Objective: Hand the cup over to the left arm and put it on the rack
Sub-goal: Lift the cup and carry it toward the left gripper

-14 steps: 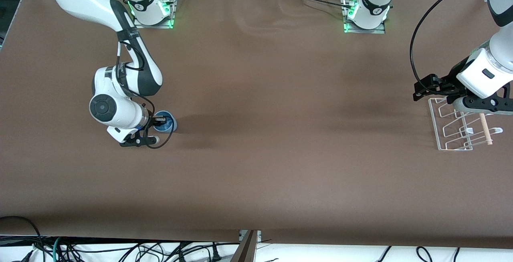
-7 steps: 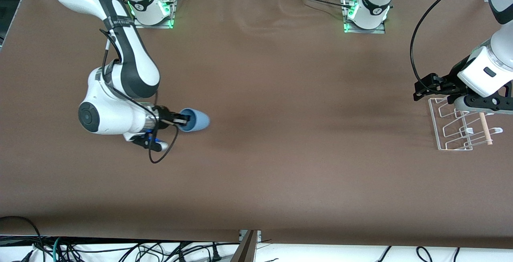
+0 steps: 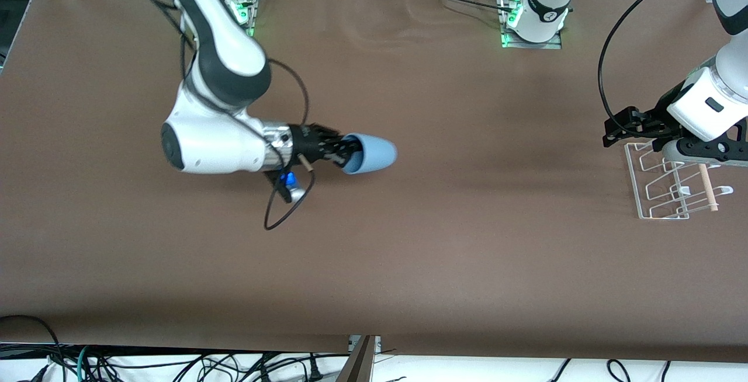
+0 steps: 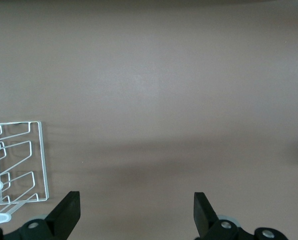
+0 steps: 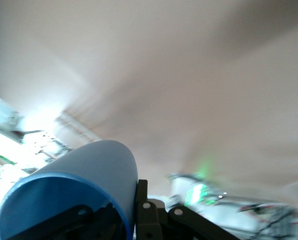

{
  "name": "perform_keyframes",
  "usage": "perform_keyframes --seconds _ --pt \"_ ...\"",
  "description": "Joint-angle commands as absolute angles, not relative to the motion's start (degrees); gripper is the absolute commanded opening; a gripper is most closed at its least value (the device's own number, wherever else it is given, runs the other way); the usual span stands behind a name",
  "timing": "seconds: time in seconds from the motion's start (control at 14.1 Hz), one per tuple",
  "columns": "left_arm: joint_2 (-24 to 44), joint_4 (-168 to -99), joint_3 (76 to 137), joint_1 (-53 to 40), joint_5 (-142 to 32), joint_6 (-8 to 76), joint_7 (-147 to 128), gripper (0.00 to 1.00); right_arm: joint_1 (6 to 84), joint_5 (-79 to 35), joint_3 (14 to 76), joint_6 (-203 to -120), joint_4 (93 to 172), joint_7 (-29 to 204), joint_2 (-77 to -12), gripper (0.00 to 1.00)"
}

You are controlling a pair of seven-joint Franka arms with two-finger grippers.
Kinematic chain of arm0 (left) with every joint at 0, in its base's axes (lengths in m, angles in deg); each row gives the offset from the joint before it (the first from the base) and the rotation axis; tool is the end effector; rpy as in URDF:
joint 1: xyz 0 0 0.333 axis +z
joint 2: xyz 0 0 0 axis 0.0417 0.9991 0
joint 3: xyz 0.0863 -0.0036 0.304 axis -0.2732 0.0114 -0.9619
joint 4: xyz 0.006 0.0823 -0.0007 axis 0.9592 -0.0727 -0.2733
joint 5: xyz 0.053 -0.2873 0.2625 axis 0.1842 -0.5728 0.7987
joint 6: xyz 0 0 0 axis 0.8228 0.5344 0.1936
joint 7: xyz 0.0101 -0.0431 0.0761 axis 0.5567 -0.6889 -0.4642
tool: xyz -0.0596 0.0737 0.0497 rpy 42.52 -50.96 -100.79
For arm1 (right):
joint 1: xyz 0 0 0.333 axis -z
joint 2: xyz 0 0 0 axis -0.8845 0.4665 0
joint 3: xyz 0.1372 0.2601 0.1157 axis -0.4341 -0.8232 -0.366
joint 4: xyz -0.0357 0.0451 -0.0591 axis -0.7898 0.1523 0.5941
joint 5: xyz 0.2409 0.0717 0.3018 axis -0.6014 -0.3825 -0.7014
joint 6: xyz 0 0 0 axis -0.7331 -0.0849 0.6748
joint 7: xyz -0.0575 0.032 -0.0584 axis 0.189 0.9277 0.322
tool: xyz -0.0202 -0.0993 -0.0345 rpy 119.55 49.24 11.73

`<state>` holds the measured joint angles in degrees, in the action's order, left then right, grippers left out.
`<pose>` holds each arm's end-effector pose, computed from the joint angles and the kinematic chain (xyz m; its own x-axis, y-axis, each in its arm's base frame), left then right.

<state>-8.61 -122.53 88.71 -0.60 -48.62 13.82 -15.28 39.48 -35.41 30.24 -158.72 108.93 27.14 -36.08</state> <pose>0.6006 -0.0418 0.5771 0.9989 -0.0422 0.0196 -0.0432 -0.9978 0.0509 0.6103 0.4084 0.4485 0.6318 -0.3662 -0.6831 -0.7414 -0.5427 -0.3948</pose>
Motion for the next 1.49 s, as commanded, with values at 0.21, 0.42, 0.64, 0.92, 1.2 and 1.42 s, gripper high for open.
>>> perform_keyframes --seconds 0.21,0.42,0.64,0.92,1.2,1.42 --pt "-7.87 -120.88 88.83 -0.6 -49.82 12.62 -14.96 1.0 26.79 -36.92 29.3 -172.4 103.25 11.41 -34.78 0.0" --pt "-7.96 -120.79 88.83 -0.34 -49.82 12.53 -15.04 1.0 24.58 -37.01 29.22 -173.82 101.57 8.67 -34.78 0.0" --pt "-7.09 -120.79 89.18 -1.9 -49.65 12.53 -15.4 1.0 23.7 -37.01 29.22 -173.82 100.78 7.53 -34.78 0.0" --pt "-6.38 -120.44 89.45 -2.62 -51.3 11.75 -26.6 1.0 23.35 -36.92 29.3 -174.69 100.78 7.53 -34.78 0.0" --pt "-8.75 -120.44 90.15 -2.27 -63.41 3.6 -49.09 1.0 23.35 -37.01 29.22 -175.05 100.78 7.53 -34.69 0.0" --pt "-10.33 -120.44 91.55 -2.62 -70.19 -2.14 -57.31 1.0 23.35 -36.92 29.22 -175.14 100.78 7.53 -34.6 0.0"
